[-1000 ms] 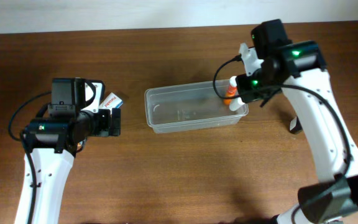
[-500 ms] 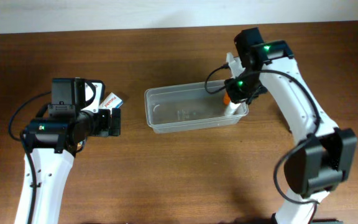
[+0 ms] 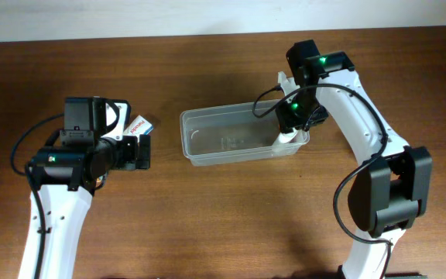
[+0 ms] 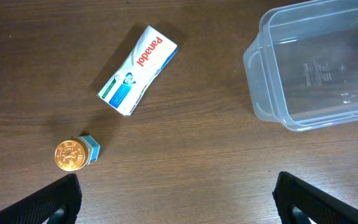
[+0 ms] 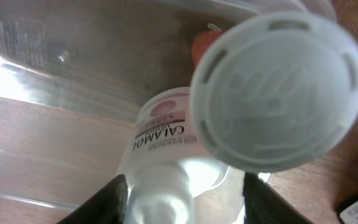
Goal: Pack container
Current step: 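Place the white bottle into the container beside the tube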
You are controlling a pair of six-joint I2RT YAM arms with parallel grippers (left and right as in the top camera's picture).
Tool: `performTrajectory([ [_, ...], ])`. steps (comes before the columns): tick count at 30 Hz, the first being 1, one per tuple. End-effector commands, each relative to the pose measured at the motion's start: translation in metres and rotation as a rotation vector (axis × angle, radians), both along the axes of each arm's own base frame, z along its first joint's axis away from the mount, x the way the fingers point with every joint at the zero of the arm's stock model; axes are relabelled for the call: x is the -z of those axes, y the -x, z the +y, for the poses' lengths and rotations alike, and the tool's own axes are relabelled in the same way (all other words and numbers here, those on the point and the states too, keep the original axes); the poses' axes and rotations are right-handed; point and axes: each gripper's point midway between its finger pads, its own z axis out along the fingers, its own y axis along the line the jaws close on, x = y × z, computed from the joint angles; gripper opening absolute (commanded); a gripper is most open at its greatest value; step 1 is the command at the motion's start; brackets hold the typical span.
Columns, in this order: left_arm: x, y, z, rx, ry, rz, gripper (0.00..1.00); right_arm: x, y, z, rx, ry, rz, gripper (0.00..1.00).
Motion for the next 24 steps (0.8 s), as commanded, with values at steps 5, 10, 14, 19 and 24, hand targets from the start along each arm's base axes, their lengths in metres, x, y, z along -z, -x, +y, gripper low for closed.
performTrajectory([
  [5, -0.005, -0.003, 0.001, 0.005, -0.005, -0.016, 0.99, -0.008, -0.002, 0.002, -0.003, 0.000, -0.026, 0.55],
  [10, -0.005, -0.003, 0.001, 0.005, -0.005, -0.015, 0.99, -0.032, -0.005, 0.002, -0.003, -0.010, -0.082, 0.58],
  [14, -0.005, -0.003, 0.001, 0.005, -0.005, -0.015, 0.99, -0.059, -0.009, 0.002, -0.003, -0.023, -0.148, 0.61],
  [19, -0.005, -0.003, 0.001, 0.005, -0.005, -0.015, 0.99, -0.077, -0.005, 0.002, -0.002, -0.030, -0.181, 0.63],
  [24, -0.005, -0.003, 0.001, 0.005, -0.005, -0.015, 0.99, -0.104, -0.003, -0.017, 0.067, 0.030, -0.263, 0.63],
])
